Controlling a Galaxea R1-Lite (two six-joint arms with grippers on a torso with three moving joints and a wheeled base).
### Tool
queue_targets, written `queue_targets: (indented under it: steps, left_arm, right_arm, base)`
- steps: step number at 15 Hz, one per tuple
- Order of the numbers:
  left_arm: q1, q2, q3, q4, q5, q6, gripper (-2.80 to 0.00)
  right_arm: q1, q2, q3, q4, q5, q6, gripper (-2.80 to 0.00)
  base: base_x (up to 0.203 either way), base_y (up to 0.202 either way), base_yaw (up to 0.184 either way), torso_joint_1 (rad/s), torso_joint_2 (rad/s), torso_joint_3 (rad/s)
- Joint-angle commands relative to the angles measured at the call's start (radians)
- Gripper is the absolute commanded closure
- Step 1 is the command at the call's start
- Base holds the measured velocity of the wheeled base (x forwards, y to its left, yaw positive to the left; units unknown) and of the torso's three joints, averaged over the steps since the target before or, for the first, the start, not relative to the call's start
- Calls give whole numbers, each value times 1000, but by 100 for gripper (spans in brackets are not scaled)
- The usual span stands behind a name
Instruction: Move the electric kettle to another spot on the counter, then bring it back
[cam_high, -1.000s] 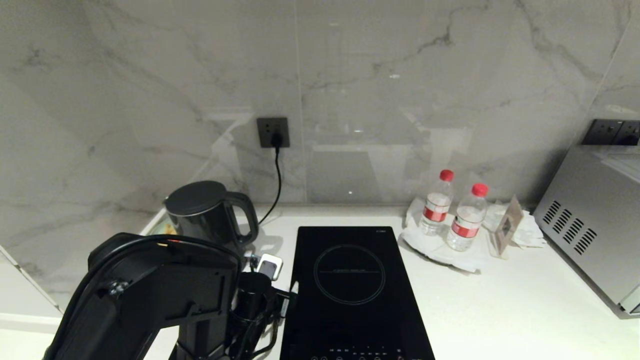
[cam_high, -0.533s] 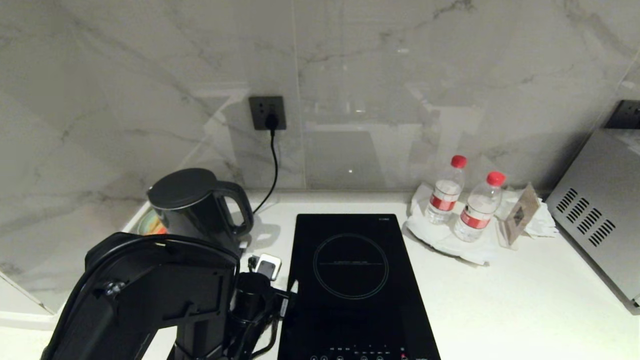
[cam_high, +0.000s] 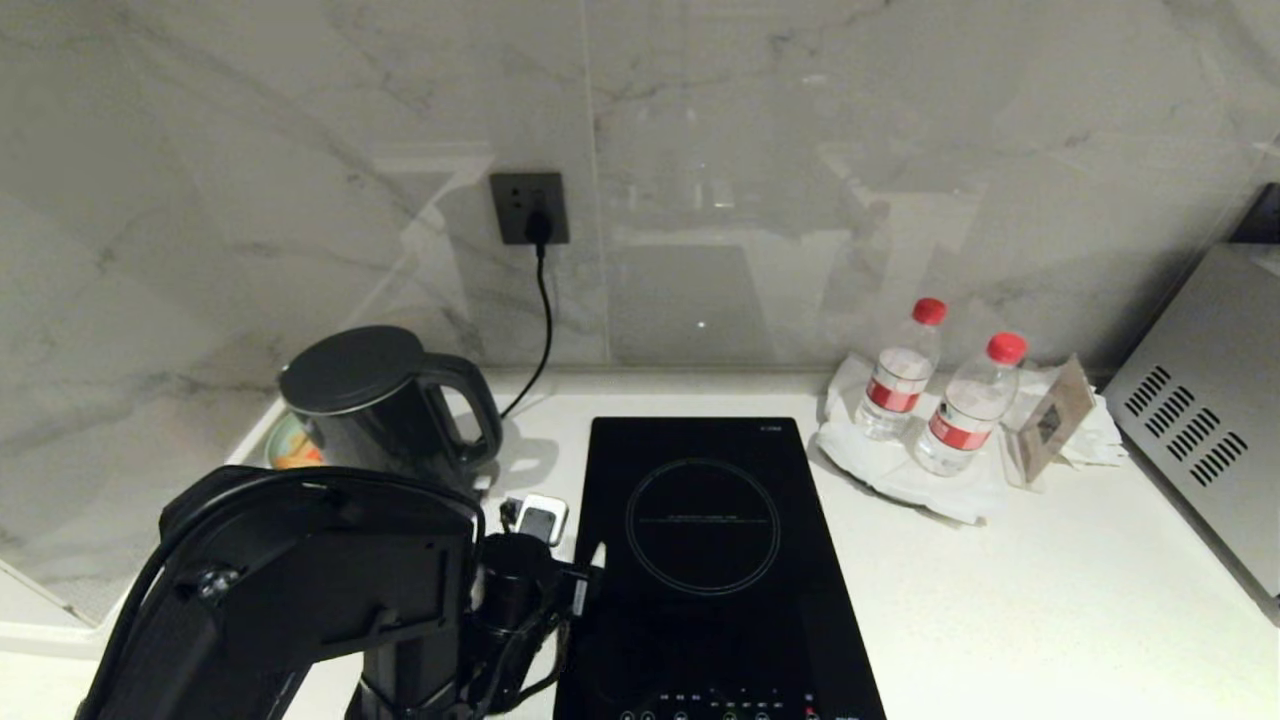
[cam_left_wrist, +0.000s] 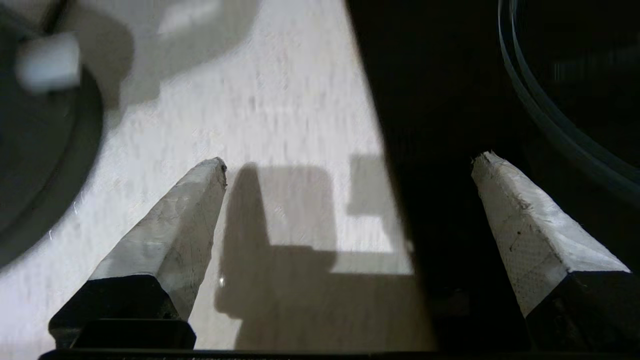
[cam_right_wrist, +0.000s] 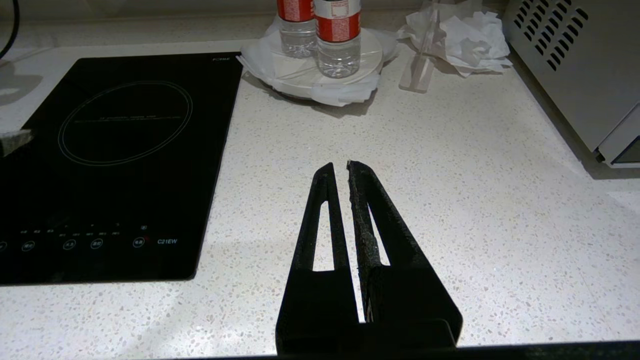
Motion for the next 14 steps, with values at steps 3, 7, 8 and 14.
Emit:
queue_targets:
  steps: [3,7,8,14]
  left_arm:
    - [19,13,-100,-19,78,-18,-280]
    - [58,-1,-130,-19,82,-44,-280]
    - [69,-1,-138,-19,83,-44,-280]
    - [118,13,-197,7,81,-43,-280]
  right_arm:
    - [0,0,0,0,0,0,0]
    - [0,0,0,0,2,0,0]
    - [0,0,0,0,0,0,0]
    - [0,0,0,0,0,0,0]
  base:
    - [0,0,0,0,0,0]
    - [0,0,0,0,0,0]
    - [0,0,0,0,0,0]
    - [0,0,0,0,0,0]
